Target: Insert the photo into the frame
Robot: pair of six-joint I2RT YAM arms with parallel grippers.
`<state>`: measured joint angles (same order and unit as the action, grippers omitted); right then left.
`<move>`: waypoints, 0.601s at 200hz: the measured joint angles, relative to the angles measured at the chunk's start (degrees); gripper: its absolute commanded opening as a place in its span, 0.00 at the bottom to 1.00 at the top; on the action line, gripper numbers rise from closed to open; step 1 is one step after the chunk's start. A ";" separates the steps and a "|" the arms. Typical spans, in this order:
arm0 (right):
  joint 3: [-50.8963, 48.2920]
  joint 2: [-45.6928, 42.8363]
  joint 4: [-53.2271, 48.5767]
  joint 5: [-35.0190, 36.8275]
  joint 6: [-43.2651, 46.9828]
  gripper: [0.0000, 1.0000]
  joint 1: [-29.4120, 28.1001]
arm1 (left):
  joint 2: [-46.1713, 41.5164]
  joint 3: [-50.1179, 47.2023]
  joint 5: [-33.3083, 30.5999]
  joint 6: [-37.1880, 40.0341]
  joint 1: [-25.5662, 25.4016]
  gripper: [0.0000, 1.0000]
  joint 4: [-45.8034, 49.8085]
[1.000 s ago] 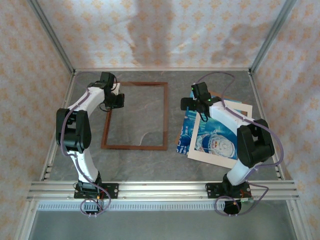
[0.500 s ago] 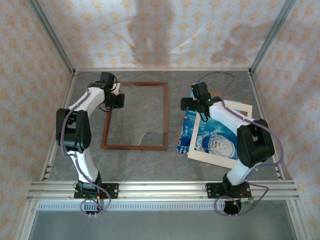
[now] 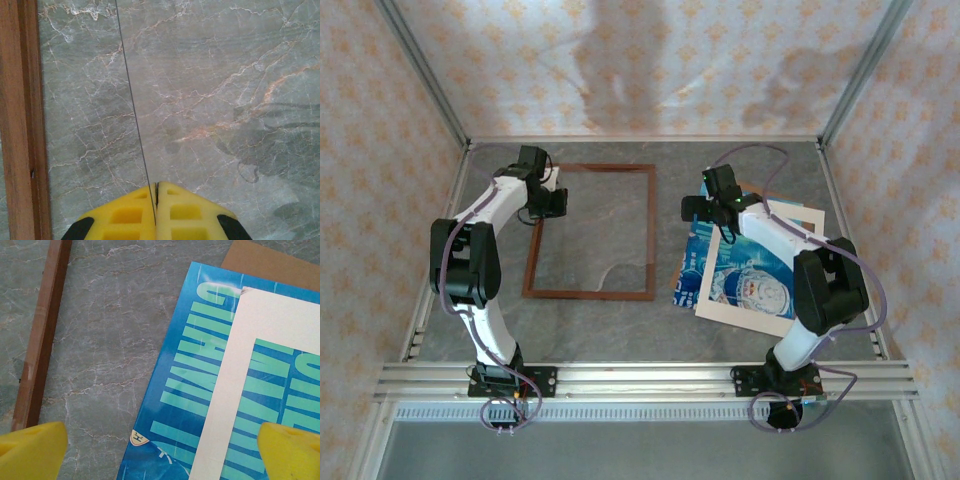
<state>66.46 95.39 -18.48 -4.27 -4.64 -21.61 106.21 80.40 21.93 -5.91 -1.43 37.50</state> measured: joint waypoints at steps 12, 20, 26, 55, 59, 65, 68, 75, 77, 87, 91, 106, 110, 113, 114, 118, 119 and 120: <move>0.00 0.02 0.00 0.00 0.00 0.97 0.00 | 0.00 0.00 -0.13 0.00 0.09 0.00 -0.02; 0.00 0.02 -0.07 0.00 0.00 0.97 0.00 | 0.00 0.00 -0.15 0.00 0.11 0.00 -0.02; 0.00 0.02 -0.11 0.00 0.00 0.97 0.00 | 0.00 0.00 -0.15 0.00 0.11 0.00 -0.02; 0.00 0.04 -0.13 0.00 0.00 0.97 0.00 | 0.00 0.00 -0.17 0.02 0.11 0.00 -0.02; 0.00 0.04 -0.13 0.00 0.00 0.97 0.00 | 0.00 0.00 -0.17 0.02 0.11 0.00 -0.02; 0.00 0.04 -0.13 0.00 0.00 0.97 0.00 | 0.00 0.00 -0.17 0.02 0.11 0.00 -0.04; 0.00 0.04 -0.13 0.00 0.02 0.97 0.00 | 0.00 0.00 -0.17 0.04 0.11 0.00 -0.04; 0.00 0.09 -0.13 0.00 0.00 0.97 0.00 | 0.00 0.00 -0.20 0.04 0.11 0.00 -0.04; 0.00 0.09 -0.13 0.00 0.00 0.97 0.00 | 0.00 0.00 -0.22 0.07 0.11 0.00 -0.04; 0.00 0.17 -0.13 0.00 0.02 0.97 0.00 | 0.00 0.00 -0.37 0.13 0.11 0.00 -0.02; 0.00 0.22 -0.13 0.00 0.02 0.97 0.00 | 0.00 0.00 -0.39 0.26 0.11 0.00 -0.02; 0.00 0.35 -0.15 0.00 0.00 0.97 0.00 | 0.00 0.00 -0.61 0.55 0.11 0.00 -0.04; 0.00 0.35 -0.15 0.00 0.00 0.97 0.00 | 0.00 0.00 -0.72 0.72 0.11 0.00 -0.04; 0.00 0.37 -0.13 0.00 0.00 0.97 0.00 | 0.00 0.00 -0.85 0.87 0.11 0.00 -0.04; 0.00 0.37 -0.15 0.00 0.02 0.97 0.00 | 0.00 0.00 -0.90 0.94 0.11 0.00 -0.04; 0.00 0.39 -0.13 0.00 0.00 0.97 0.00 | 0.00 0.00 -1.09 1.11 0.11 0.00 -0.04; 0.00 0.39 -0.15 0.00 0.00 0.97 0.00 | 0.00 0.00 -1.09 1.11 0.11 0.00 -0.04; 0.00 0.39 -0.15 0.00 0.00 0.97 0.00 | 0.00 0.00 -1.14 1.16 0.11 0.00 -0.04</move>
<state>66.46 95.79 -18.63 -4.27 -4.64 -21.61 106.21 80.40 20.80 -4.75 -1.32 37.45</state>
